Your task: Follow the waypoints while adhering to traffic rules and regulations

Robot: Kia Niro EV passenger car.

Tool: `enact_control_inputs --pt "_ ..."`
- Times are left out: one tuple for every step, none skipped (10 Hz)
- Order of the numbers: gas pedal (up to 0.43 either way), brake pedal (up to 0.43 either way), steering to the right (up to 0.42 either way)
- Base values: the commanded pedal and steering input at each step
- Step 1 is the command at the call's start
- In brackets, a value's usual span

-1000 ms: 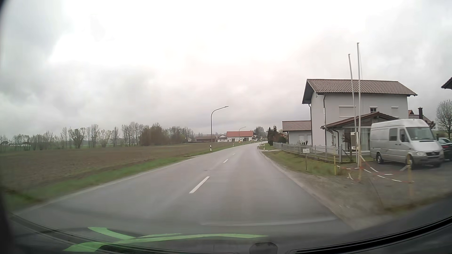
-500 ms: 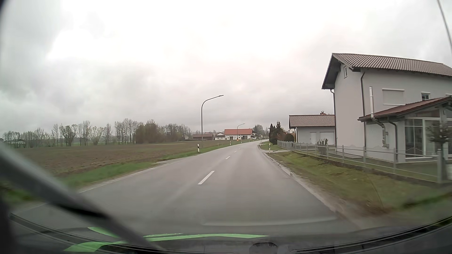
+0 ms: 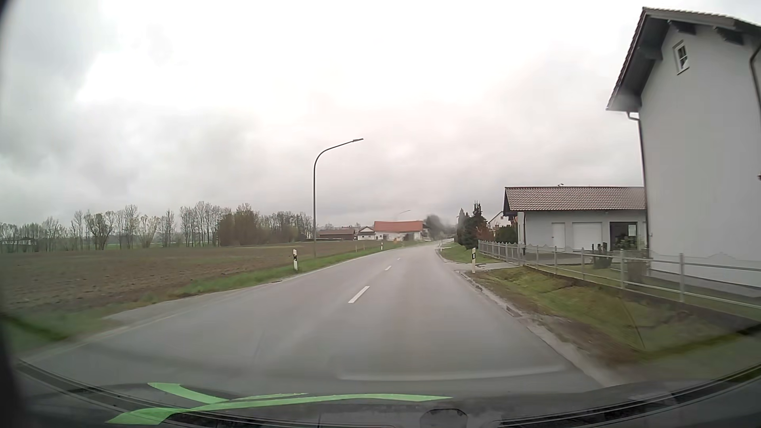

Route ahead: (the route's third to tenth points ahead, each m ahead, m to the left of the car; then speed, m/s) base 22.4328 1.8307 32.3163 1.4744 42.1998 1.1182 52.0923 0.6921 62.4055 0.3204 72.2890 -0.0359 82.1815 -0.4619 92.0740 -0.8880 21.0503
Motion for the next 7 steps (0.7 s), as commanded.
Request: enact_control_inputs --pt "0.110 0.000 0.006" --pt "0.110 0.000 0.007" --pt "0.110 0.000 0.006" --pt "0.110 0.000 0.006" --pt "0.110 0.000 0.006" --pt "0.110 0.000 0.006" --pt "0.110 0.000 0.005"
